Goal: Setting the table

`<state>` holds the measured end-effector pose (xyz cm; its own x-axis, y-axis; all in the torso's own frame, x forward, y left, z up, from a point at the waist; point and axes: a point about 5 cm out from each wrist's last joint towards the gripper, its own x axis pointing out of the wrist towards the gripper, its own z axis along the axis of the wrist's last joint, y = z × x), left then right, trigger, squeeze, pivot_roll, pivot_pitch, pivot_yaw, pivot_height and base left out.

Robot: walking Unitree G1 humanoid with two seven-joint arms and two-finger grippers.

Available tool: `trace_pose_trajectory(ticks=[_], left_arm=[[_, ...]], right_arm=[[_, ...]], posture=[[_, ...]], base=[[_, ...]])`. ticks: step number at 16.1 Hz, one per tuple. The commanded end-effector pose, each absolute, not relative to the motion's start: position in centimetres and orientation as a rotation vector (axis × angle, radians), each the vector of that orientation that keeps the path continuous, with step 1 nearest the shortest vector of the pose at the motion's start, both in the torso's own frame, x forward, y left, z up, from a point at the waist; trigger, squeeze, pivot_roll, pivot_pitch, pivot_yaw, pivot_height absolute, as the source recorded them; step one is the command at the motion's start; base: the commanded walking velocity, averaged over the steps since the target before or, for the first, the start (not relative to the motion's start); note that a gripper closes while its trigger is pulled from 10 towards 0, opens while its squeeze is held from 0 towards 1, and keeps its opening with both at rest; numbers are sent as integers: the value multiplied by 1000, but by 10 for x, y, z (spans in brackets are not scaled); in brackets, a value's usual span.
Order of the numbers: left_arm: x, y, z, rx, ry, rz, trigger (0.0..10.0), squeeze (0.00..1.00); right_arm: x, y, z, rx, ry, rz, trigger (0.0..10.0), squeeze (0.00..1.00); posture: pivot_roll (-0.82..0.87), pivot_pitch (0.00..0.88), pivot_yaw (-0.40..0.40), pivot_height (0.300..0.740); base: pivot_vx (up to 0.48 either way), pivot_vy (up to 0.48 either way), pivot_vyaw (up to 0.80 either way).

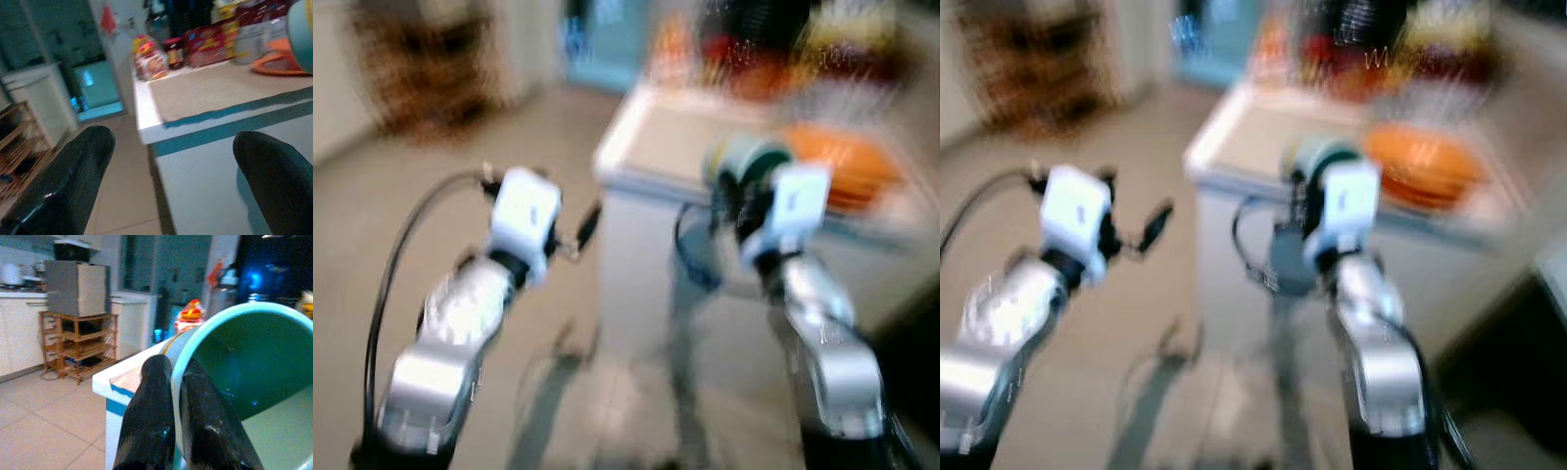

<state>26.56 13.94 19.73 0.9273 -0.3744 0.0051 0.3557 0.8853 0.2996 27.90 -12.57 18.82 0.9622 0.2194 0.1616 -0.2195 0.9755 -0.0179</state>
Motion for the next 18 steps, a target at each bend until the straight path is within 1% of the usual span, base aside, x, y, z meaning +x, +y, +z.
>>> trace_pose_trajectory(ticks=[1,3,4,5,6,8,11,12,14,15,18], left_arm=[[267,134,191,303,-44,-393,10000,0],[267,136,184,302,-22,-374,10000,0],[267,141,180,309,-12,-355,10000,0],[268,145,178,326,-9,-342,10000,0],[269,150,175,336,-1,-320,10000,0],[270,156,170,336,21,-289,10000,0],[269,153,170,345,9,-277,10000,0],[276,154,176,346,-25,-230,10000,0],[277,156,176,340,-25,-217,10000,0],[277,158,174,339,-13,-212,10000,0],[276,159,174,345,-11,-198,10000,0]], right_arm=[[282,-130,188,-26,-153,188,10000,0],[284,-132,184,-22,-134,162,10000,0],[284,-130,177,-96,-119,162,10000,0],[284,-130,172,-134,-102,150,10000,0],[284,-130,166,-101,-80,169,10000,0],[287,-137,154,-67,-13,134,10000,0],[291,-137,158,-47,-44,69,10000,0],[295,-136,157,-23,-17,58,10000,0],[295,-134,159,21,-21,88,10000,0],[294,-132,158,-12,-23,115,10000,0],[295,-136,156,-42,-19,99,10000,0]], posture=[[16,0,-48,740],[13,0,-44,740],[13,0,-38,740],[14,0,-38,740],[14,0,-39,740],[18,0,-43,740],[13,0,-42,740],[7,0,-38,740],[8,0,-38,740],[8,0,-38,740],[4,0,-44,740]], base=[[0,-480,0],[0,-480,0],[0,-480,0],[0,-480,0],[0,-480,0],[0,-480,0],[0,-480,0],[0,-480,0],[0,-480,0],[0,-480,0],[0,-480,683]])
